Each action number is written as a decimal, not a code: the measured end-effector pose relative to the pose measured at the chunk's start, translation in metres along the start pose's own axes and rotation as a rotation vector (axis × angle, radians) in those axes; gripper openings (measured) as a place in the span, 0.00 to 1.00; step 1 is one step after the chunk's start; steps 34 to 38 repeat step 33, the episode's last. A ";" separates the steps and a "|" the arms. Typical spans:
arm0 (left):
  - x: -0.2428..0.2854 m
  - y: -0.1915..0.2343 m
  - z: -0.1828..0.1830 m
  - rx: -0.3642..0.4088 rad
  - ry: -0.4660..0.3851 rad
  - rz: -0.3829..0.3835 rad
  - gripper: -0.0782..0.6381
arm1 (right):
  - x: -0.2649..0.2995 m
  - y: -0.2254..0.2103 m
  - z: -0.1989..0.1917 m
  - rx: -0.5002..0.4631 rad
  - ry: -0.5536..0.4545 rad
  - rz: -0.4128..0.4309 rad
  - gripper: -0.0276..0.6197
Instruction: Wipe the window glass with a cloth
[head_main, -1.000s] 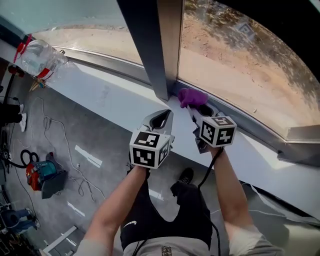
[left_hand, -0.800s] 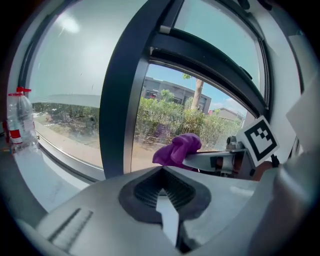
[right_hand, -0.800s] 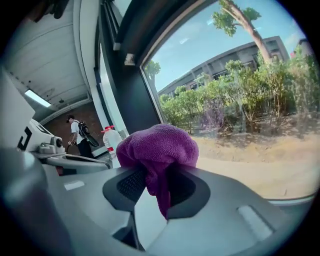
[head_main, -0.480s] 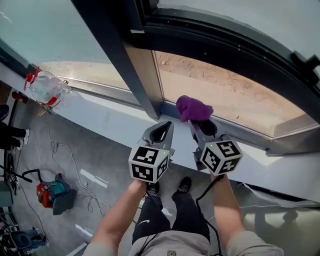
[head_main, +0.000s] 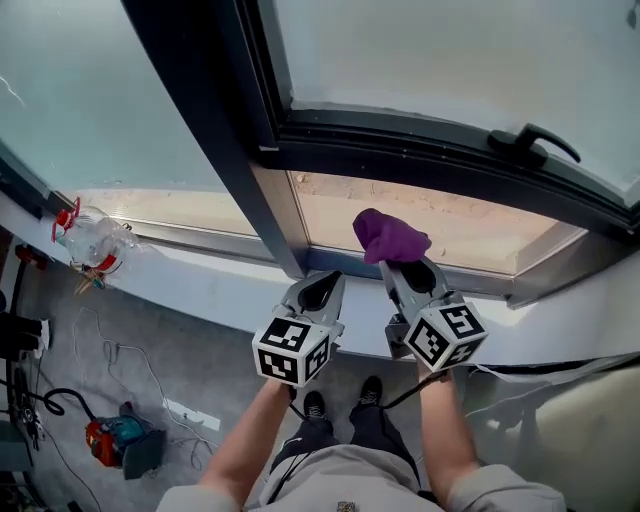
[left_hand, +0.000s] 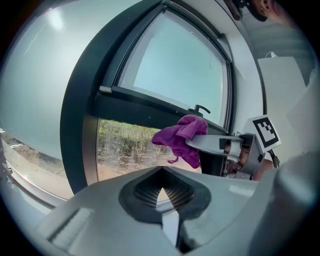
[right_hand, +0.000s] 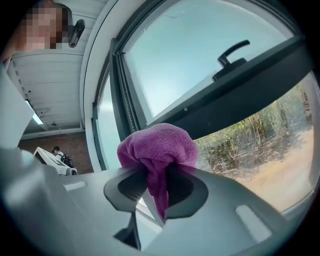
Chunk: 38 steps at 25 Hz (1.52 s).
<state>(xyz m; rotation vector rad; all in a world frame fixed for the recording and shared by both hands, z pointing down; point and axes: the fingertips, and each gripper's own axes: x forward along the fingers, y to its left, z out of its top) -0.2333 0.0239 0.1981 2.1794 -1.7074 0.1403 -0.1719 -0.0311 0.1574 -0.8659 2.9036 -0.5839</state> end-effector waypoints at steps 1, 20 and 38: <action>-0.003 -0.004 0.006 0.002 -0.004 -0.009 0.11 | -0.004 0.001 0.007 -0.003 -0.005 -0.011 0.22; -0.027 -0.051 0.066 0.062 -0.048 -0.127 0.11 | -0.046 0.019 0.056 -0.008 -0.052 -0.095 0.22; -0.044 -0.063 0.071 0.069 -0.065 -0.146 0.11 | -0.058 0.032 0.061 -0.007 -0.067 -0.094 0.22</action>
